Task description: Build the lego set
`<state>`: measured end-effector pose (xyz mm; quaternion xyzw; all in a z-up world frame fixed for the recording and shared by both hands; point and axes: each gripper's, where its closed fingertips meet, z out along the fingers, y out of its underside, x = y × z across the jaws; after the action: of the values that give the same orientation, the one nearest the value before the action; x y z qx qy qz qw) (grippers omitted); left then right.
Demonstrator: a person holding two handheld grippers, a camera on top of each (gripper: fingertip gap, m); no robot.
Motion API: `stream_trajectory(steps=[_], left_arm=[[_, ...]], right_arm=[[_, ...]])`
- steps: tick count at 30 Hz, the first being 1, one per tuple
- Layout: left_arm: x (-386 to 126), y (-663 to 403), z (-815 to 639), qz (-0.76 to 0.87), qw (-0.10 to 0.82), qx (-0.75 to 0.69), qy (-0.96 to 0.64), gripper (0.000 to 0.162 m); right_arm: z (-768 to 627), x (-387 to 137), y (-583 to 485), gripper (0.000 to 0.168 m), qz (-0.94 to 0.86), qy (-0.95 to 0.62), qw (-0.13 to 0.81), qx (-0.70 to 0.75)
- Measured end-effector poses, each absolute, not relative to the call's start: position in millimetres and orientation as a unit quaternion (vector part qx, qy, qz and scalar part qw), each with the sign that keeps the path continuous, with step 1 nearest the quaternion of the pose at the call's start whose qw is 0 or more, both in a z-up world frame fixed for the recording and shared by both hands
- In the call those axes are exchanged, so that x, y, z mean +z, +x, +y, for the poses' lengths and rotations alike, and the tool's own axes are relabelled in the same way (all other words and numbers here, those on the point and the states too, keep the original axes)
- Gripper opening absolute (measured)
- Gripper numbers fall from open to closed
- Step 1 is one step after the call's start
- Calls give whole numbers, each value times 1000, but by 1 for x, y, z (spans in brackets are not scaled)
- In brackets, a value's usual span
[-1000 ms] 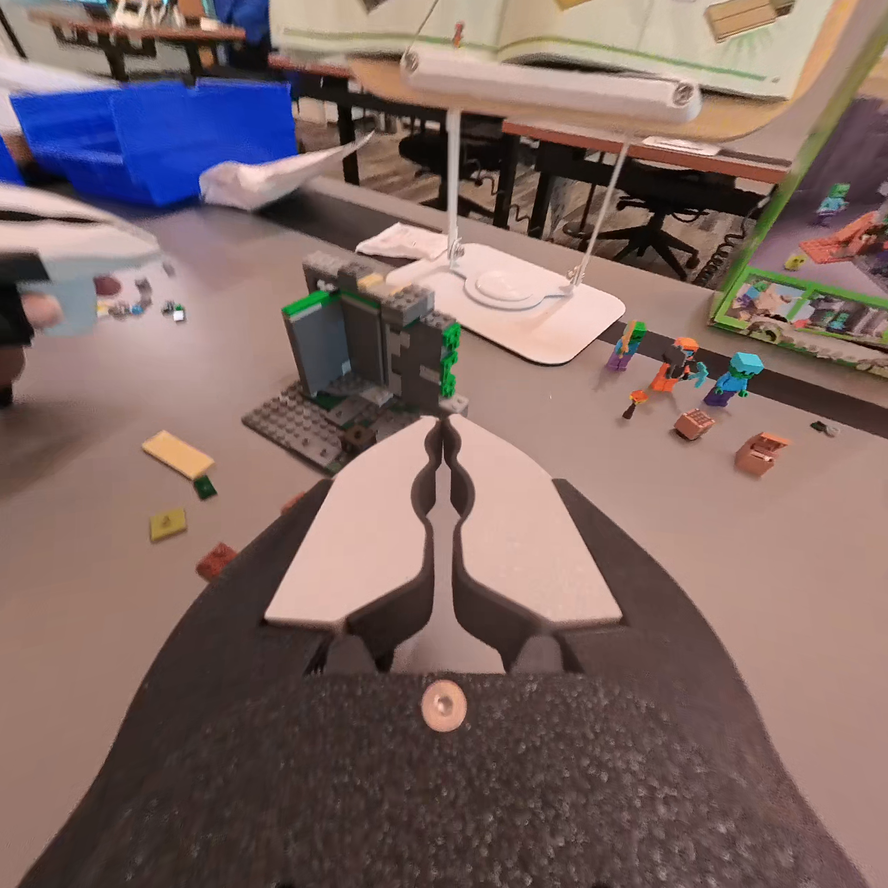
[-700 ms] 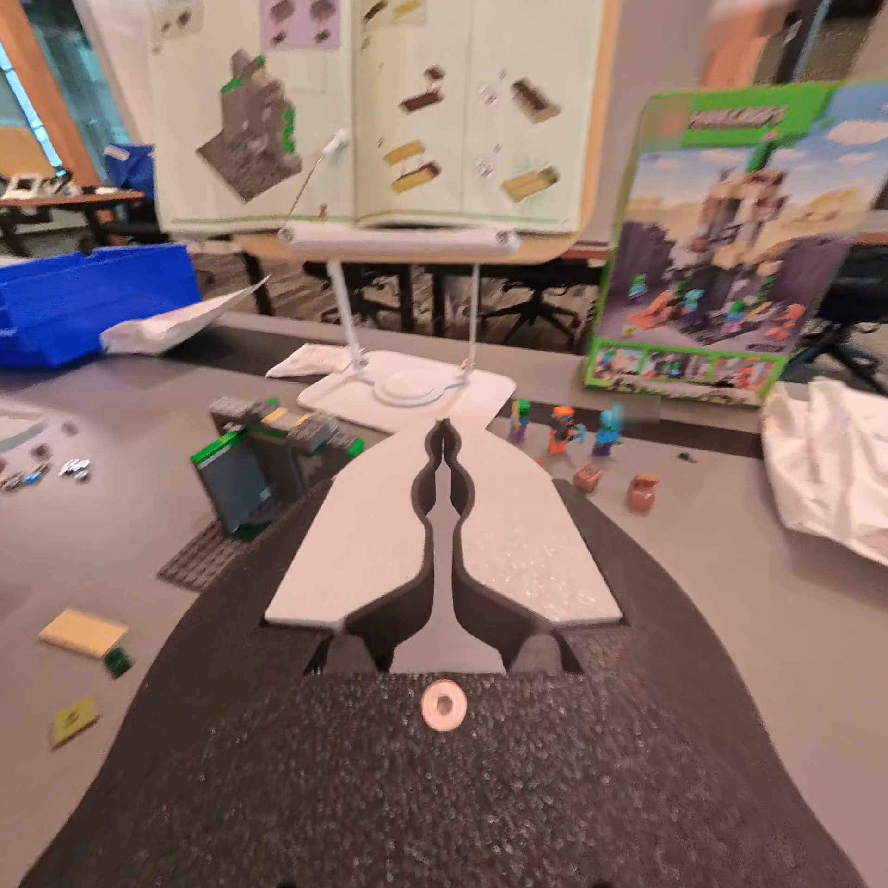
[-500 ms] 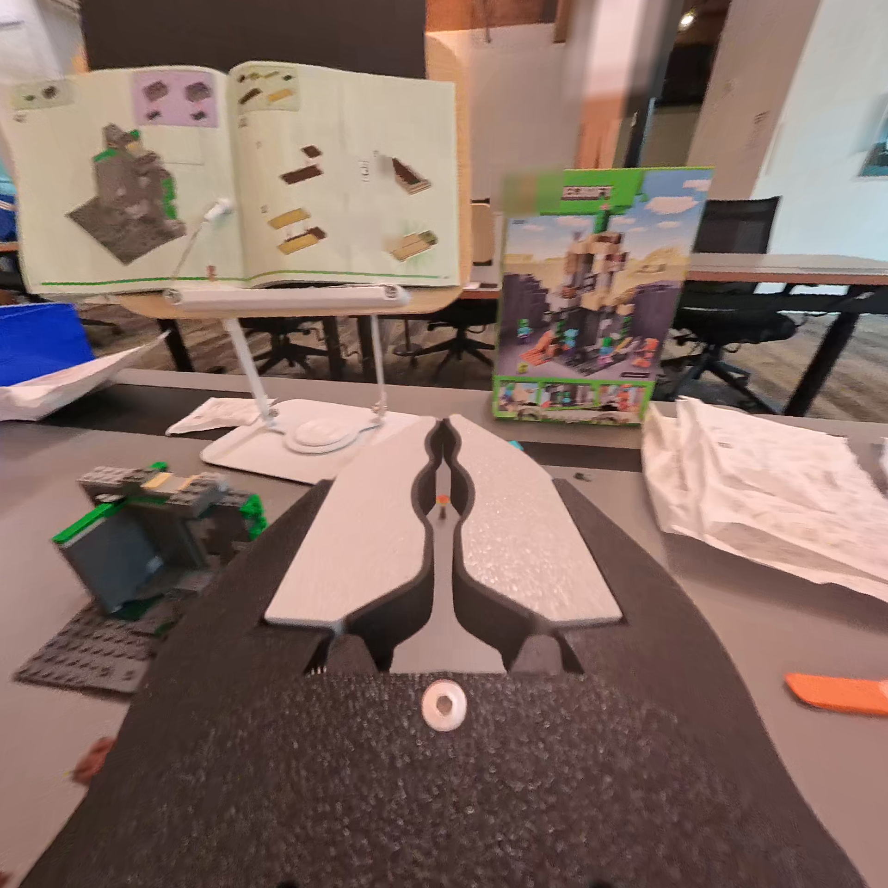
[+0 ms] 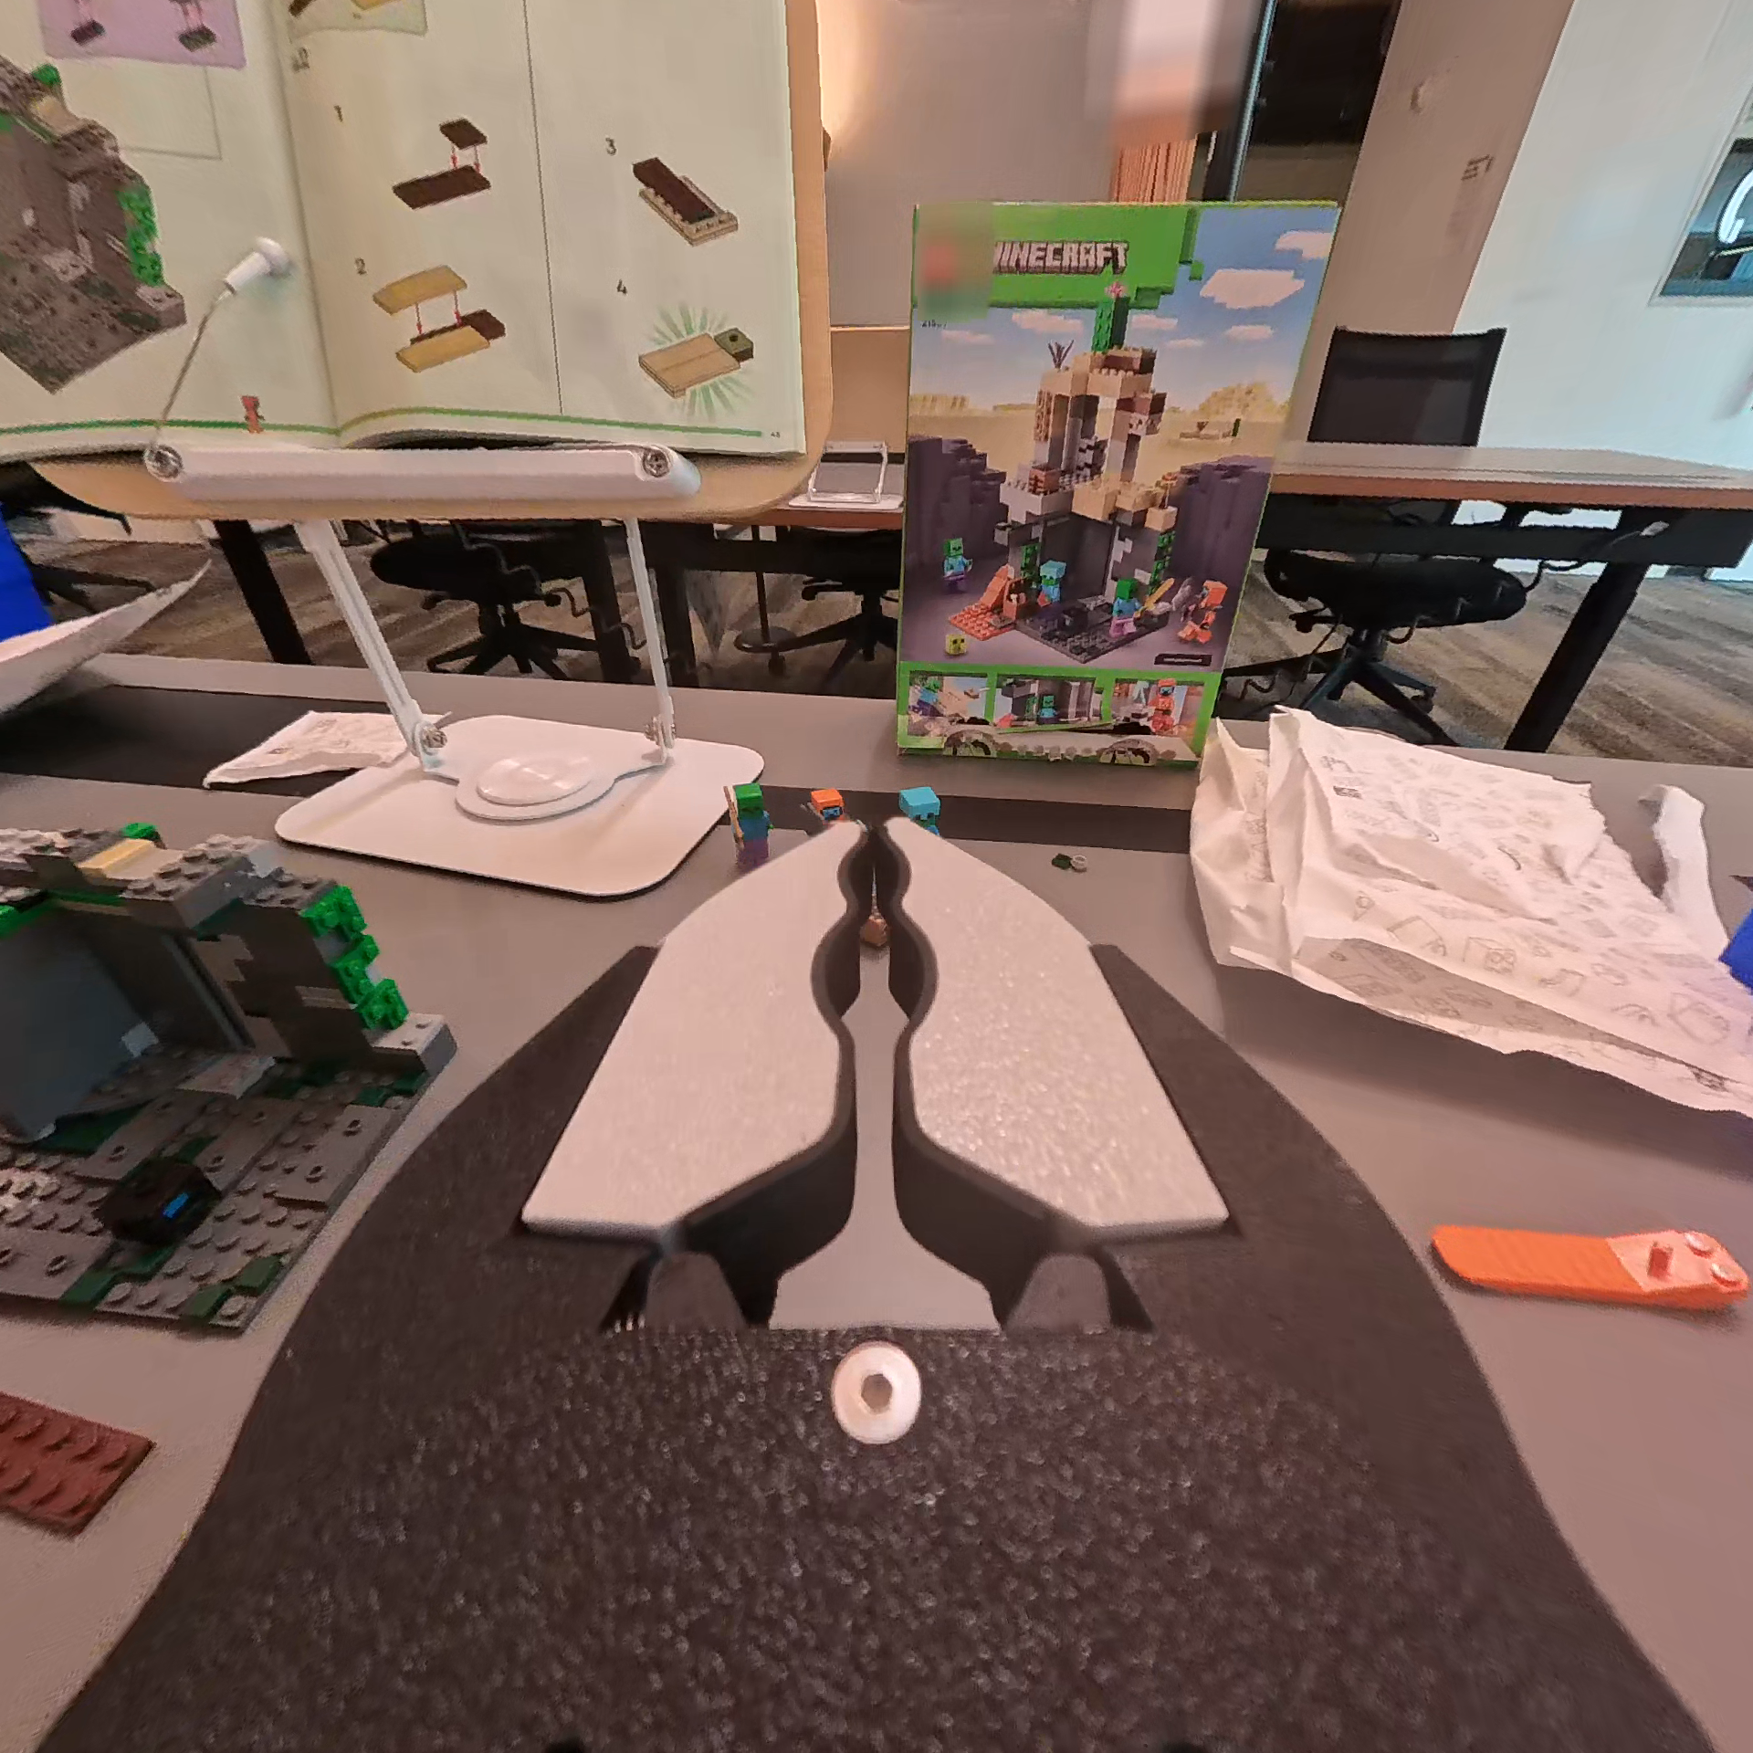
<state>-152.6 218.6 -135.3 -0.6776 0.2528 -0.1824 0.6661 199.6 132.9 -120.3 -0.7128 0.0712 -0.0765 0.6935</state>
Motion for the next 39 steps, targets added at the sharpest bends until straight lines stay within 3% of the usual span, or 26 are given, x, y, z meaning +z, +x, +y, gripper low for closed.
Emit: stream_trajectory(steps=[31,39], left_arm=[[-153,-113,186,380,599,-245,-661,0],[-145,-121,194,343,619,-249,-661,0]], right_arm=[[134,-120,147,0,-50,-718,694,-24],[135,-118,135,0,-66,-711,700,-13]])
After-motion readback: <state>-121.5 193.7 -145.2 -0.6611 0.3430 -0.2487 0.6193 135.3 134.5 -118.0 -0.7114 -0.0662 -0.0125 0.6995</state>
